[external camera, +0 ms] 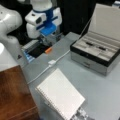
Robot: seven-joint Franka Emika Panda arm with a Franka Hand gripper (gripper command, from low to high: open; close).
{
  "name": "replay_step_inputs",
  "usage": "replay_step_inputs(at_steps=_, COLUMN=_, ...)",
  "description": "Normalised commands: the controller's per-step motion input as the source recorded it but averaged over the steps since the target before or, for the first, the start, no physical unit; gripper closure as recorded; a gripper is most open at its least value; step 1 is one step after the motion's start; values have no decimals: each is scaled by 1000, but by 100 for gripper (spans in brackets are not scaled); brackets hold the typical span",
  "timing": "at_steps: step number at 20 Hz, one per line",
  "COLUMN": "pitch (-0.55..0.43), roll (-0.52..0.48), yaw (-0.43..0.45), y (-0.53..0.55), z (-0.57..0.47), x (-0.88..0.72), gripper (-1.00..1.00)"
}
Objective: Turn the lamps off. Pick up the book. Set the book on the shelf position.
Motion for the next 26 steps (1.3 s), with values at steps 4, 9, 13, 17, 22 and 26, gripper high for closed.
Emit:
replay_step_inputs(at_steps=4, pitch=349, roll=-56, yaw=50, y=-289, z=448, x=520, gripper=-100)
replay_step_inputs(at_steps=9, pitch=388, roll=-64, yaw=96, y=-307, z=333, x=598, gripper=-100)
replay_step_inputs(at_steps=13, pitch=417, roll=-134, yaw=170, y=-304, z=252, x=564, gripper=-100)
replay_step_inputs(at_steps=17, pitch=417, roll=-275, yaw=163, y=-265, z=224, x=561, gripper=-100)
replay_step_inputs(at_steps=22, pitch=427, roll=-438, yaw=121, y=-130, z=147, x=554, gripper=-100)
replay_step_inputs(at_steps=26, pitch=383, roll=-513, yaw=28, y=18, z=14, x=557, gripper=-100)
